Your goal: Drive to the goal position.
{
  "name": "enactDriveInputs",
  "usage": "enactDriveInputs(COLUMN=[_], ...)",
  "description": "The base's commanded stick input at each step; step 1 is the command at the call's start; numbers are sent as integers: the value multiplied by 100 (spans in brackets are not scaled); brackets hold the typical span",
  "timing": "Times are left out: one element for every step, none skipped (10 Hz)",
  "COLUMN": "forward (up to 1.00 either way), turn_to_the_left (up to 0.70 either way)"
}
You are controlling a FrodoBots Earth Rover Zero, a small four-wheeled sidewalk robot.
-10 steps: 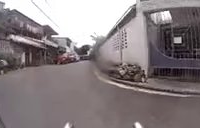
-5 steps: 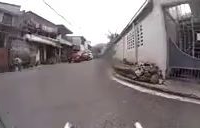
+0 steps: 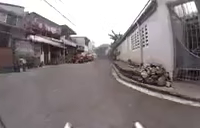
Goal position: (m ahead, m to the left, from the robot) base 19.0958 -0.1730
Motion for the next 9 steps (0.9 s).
enactDriveInputs(forward=[70, 70, 70, 70, 70, 70, 70, 70, 70], turn_to_the_left=[12, 14, 14, 14, 14, 14, 14, 14, 14])
